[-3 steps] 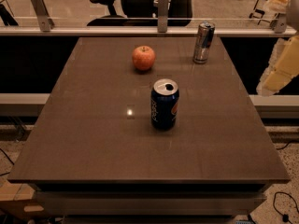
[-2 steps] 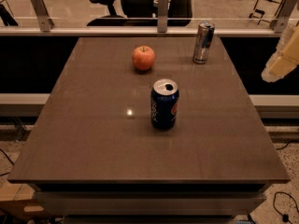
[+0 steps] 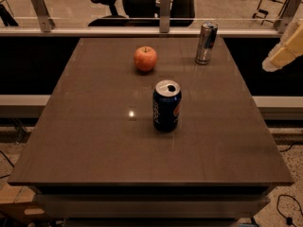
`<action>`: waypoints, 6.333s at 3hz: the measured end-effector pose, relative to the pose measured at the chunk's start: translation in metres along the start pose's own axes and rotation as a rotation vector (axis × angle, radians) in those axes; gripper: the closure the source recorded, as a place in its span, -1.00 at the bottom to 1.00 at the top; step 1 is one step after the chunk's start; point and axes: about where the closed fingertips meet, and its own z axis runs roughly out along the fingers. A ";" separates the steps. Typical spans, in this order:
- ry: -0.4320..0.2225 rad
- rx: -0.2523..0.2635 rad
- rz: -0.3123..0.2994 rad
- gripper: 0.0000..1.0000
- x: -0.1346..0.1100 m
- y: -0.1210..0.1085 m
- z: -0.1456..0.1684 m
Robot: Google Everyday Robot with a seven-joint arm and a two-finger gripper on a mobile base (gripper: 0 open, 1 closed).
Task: Pick redbull can
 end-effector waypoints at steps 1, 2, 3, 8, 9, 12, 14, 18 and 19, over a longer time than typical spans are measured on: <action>-0.041 -0.001 0.046 -1.00 0.012 -0.007 0.010; -0.077 -0.002 0.081 -1.00 0.023 -0.019 0.018; -0.120 0.003 0.113 -1.00 0.033 -0.036 0.027; -0.399 -0.026 0.330 -1.00 0.057 -0.088 0.121; -0.399 -0.027 0.330 -1.00 0.057 -0.088 0.121; -0.624 -0.109 0.297 -1.00 0.045 -0.112 0.173; -0.664 -0.147 0.301 -1.00 0.045 -0.109 0.188; -0.746 -0.318 0.307 -1.00 0.022 -0.084 0.247; -0.759 -0.337 0.281 -1.00 0.010 -0.082 0.249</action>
Offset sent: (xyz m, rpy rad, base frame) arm 0.0393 -0.0400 -0.0216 0.1768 -0.0058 -0.0449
